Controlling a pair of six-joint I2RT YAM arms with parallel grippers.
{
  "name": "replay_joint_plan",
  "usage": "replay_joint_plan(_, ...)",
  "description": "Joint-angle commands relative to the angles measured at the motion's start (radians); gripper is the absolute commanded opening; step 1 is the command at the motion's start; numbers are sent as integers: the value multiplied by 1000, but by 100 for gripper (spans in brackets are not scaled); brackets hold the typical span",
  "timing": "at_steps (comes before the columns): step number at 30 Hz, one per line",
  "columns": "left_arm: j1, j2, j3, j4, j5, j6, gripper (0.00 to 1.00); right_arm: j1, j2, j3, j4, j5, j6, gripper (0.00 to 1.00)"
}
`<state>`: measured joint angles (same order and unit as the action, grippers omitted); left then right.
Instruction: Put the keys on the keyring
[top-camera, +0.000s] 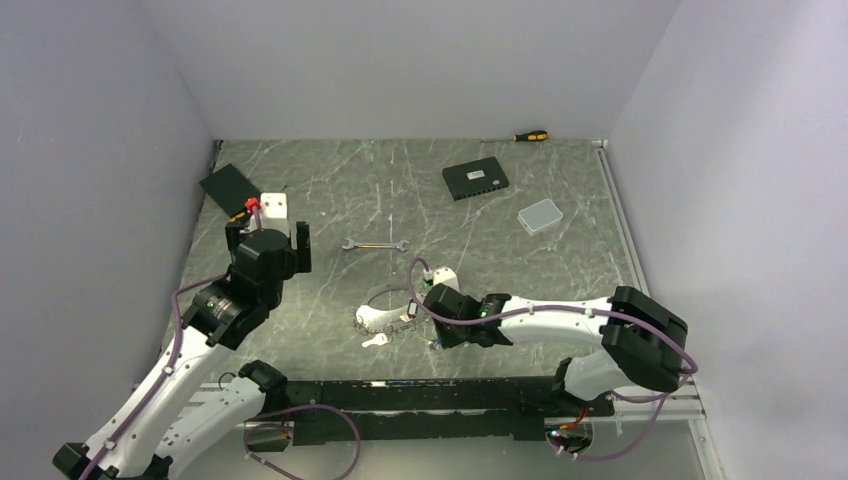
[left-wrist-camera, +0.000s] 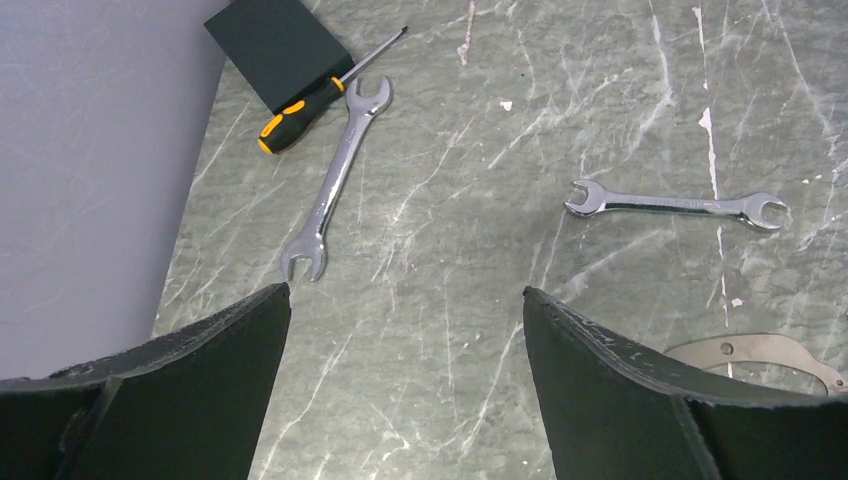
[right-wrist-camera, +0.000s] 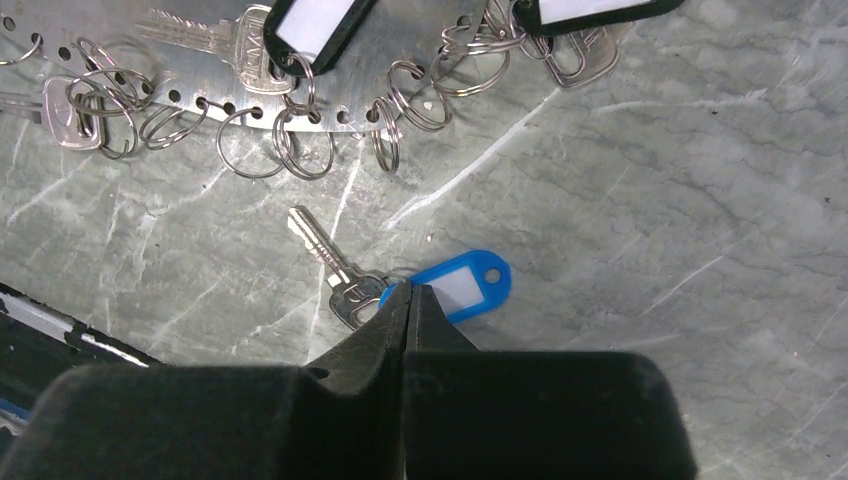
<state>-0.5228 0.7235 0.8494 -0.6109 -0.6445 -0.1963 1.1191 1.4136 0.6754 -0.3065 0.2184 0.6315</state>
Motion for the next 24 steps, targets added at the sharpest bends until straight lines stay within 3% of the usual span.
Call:
replay_joint_plan(1,8,-5,28,14,-15,1,91,4,-22,-8,33,-15,-6,0)
replay_joint_plan(14,9,-26,31,15,47,6,90,4,-242,-69,143,-19,-73,0)
replay_joint_plan(17,9,-42,26,36,138,24,87,4,-281,-77,159,-4,-88,0)
replay_joint_plan(24,9,-46,38,66,508,67,78,4,-382,-97,283,-39,-212,0)
